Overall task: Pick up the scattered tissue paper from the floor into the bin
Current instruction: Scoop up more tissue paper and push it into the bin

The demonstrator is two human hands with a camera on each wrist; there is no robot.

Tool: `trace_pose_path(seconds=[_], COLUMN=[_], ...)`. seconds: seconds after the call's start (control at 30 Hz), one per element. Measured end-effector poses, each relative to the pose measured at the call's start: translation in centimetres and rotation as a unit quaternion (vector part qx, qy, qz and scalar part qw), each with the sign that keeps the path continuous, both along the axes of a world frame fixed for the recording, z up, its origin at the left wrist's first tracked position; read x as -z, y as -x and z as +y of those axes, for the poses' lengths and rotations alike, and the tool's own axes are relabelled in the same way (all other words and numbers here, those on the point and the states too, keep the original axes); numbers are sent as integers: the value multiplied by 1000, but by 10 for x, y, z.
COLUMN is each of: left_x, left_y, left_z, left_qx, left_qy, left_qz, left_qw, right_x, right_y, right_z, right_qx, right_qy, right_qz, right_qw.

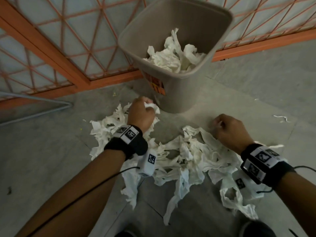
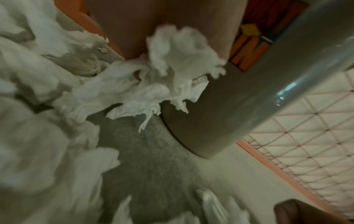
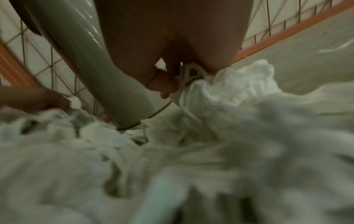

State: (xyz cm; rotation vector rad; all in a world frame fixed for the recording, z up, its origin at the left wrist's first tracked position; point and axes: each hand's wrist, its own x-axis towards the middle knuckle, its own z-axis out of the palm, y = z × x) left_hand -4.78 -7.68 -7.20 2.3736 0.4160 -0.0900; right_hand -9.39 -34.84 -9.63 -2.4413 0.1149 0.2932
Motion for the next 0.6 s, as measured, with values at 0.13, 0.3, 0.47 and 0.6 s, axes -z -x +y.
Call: trace_pose_path(seconds=[0.13,0.3,0.47,0.6], left_x=[16,31,5,-24], left_y=[-20,-16,-6,2], left_z=[3,-4,8,43], left_qx=[40,113,17,-74], left_qy=[-54,-150,-11,39], left_qz=[88,80,36,-13], left_qw=[994,979,999,996], right_x=[-9,9,19,13], right_y=[7,16,18,13], right_z=[24,39,45,48], right_qx=[-55,-169,-176,-139], right_qy=[-26,89,57,-8], right_qz=[82,117,88,18], right_qw=[995,975,979,990])
